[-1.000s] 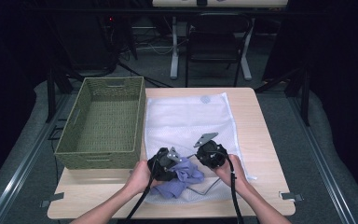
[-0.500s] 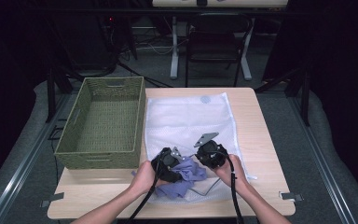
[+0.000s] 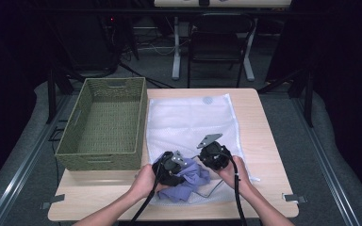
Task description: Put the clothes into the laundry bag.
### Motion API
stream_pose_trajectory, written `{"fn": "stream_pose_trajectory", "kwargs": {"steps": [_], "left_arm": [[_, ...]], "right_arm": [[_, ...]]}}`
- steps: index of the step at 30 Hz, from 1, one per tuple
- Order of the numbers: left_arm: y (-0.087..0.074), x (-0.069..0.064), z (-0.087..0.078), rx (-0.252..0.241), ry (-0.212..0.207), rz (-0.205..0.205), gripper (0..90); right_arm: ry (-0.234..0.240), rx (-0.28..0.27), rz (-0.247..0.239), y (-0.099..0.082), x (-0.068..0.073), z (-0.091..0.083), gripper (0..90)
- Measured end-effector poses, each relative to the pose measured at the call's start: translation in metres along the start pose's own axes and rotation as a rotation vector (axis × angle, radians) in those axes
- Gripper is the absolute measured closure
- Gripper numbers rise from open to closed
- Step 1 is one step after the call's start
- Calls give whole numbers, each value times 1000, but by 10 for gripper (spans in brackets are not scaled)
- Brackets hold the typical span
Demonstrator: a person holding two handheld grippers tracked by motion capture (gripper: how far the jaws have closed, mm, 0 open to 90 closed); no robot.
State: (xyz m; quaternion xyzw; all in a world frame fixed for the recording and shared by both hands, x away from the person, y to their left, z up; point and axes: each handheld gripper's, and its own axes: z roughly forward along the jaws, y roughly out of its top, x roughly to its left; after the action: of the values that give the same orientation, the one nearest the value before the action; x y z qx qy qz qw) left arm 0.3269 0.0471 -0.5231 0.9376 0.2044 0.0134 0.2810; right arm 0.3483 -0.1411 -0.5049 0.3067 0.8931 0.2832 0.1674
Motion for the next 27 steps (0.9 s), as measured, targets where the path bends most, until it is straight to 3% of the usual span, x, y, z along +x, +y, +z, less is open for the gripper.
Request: {"fn": "stream_pose_trajectory", "kwargs": {"steps": [5, 11, 13, 19, 23, 27], "left_arm": [[14, -7, -16, -71, 6, 14, 804], [11, -1, 22, 33, -12, -11, 770], [10, 3, 24, 23, -27, -26, 742], [8, 8, 3, -5, 3, -43, 466], [4, 8, -18, -54, 30, -57, 342], [3, 15, -29, -76, 78, -72, 254]], "right_arm": [[3, -27, 13, 3, -1, -6, 875], [9, -33, 14, 5, 0, -8, 875], [13, -27, 12, 4, 1, -7, 875], [14, -22, 17, 2, 1, -6, 875], [13, -23, 8, 2, 0, -7, 875], [12, -20, 12, 2, -1, -7, 875]]}}
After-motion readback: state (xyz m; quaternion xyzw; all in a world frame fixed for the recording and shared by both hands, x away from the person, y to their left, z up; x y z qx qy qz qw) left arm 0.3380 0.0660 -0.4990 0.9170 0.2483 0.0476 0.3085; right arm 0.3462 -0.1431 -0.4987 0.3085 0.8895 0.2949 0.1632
